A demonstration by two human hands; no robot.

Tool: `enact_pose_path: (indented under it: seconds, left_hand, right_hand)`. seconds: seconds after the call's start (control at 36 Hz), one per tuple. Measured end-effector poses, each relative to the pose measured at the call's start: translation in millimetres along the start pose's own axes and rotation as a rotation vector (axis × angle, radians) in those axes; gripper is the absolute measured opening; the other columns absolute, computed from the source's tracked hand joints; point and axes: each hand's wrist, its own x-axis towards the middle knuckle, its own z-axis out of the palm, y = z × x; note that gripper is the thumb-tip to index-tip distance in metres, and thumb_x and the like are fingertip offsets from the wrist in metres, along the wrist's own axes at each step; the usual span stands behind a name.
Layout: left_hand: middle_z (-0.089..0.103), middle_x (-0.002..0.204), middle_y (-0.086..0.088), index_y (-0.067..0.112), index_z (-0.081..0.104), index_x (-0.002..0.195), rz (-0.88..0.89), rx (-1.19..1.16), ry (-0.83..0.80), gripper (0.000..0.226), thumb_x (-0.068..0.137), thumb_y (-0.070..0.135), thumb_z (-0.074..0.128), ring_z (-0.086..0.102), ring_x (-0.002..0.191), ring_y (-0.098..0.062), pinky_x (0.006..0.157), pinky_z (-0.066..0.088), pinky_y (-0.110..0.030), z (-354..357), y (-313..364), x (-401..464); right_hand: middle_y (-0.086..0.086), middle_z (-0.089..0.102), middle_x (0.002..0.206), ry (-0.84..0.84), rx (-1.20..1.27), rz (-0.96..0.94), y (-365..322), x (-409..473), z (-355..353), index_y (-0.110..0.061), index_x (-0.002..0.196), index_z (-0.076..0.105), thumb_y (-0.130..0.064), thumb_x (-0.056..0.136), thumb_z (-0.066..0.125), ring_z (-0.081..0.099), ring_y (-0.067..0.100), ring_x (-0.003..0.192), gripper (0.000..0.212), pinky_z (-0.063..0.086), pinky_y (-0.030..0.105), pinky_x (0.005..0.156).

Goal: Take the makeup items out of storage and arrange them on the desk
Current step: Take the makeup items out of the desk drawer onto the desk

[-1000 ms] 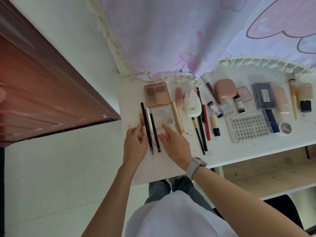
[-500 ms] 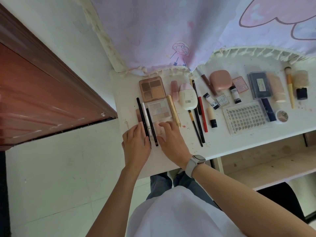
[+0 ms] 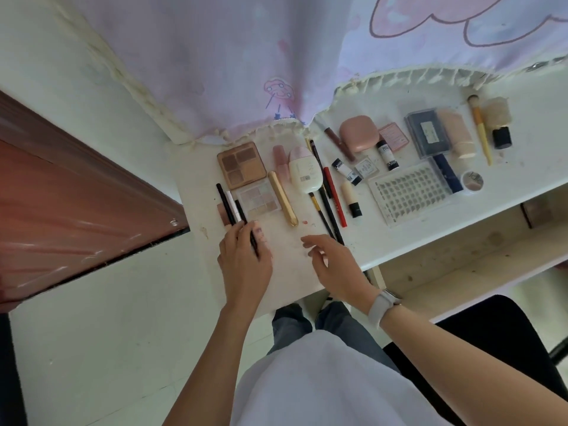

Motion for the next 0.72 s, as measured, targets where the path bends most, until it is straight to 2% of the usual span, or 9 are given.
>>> enact_pose_path:
  seconds: [0.14,0.28,0.36,0.47,0.53,0.64,0.72]
  left_hand:
    - [0.046,0.132,-0.004,0.013,0.05,0.128,0.216,-0.057,-0.115,0.036,0.092,0.012,0.049,0.037,0.125,-0.017,0.105,0.03,-0.029,32,53,-10]
    - [0.046,0.131,-0.004,0.013,0.05,0.129,0.422,-0.023,-0.32,0.035,0.094,0.011,0.048,0.039,0.123,-0.016,0.1,0.028,-0.019,84,109,-27]
    - [0.047,0.131,-0.004,0.012,0.05,0.128,0.531,0.02,-0.446,0.034,0.095,0.012,0.046,0.039,0.122,-0.014,0.098,0.025,-0.015,116,139,-40]
    - [0.052,0.126,-0.005,0.01,0.053,0.126,0.664,0.066,-0.601,0.034,0.093,0.01,0.049,0.046,0.116,-0.017,0.095,0.031,-0.017,159,174,-57]
    - [0.053,0.126,-0.006,0.009,0.054,0.125,0.724,0.116,-0.655,0.033,0.092,0.009,0.05,0.048,0.116,-0.019,0.094,0.032,-0.015,181,190,-64]
    - [0.053,0.126,-0.008,0.008,0.053,0.126,0.8,0.22,-0.743,0.034,0.092,0.009,0.05,0.049,0.118,-0.02,0.093,0.032,-0.015,223,214,-76]
    - [0.052,0.127,-0.009,0.008,0.052,0.128,0.857,0.301,-0.77,0.036,0.092,0.009,0.05,0.049,0.119,-0.021,0.093,0.032,-0.017,256,226,-81]
  right_hand:
    - [-0.01,0.062,0.099,0.185,0.067,0.192,44,-31,-42,-0.018,0.117,0.057,-0.003,0.093,0.043,0.059,0.007,0.088,0.032,0.049,0.025,0.083]
    - [-0.001,0.066,0.101,0.383,0.084,0.363,93,-66,-86,-0.011,0.116,0.06,-0.005,0.092,0.046,0.06,0.012,0.086,0.028,0.049,0.03,0.084]
    - [0.005,0.066,0.108,0.481,0.111,0.464,122,-88,-110,-0.01,0.117,0.059,-0.008,0.094,0.044,0.061,0.018,0.095,0.028,0.05,0.033,0.083]
    - [0.004,0.061,0.118,0.609,0.159,0.577,158,-114,-133,-0.011,0.124,0.054,-0.009,0.096,0.04,0.058,0.017,0.102,0.032,0.042,0.022,0.082]
    - [0.004,0.06,0.119,0.711,0.159,0.6,174,-123,-142,-0.01,0.124,0.054,-0.009,0.096,0.04,0.056,0.019,0.107,0.032,0.039,0.021,0.083]
    - [0.004,0.052,0.126,0.873,0.181,0.661,207,-134,-156,-0.012,0.127,0.052,-0.01,0.095,0.04,0.054,0.019,0.107,0.034,0.047,0.03,0.08]
    - [0.005,0.042,0.139,0.939,0.163,0.654,231,-134,-165,-0.01,0.133,0.047,-0.008,0.094,0.04,0.046,0.019,0.12,0.039,0.047,0.033,0.085]
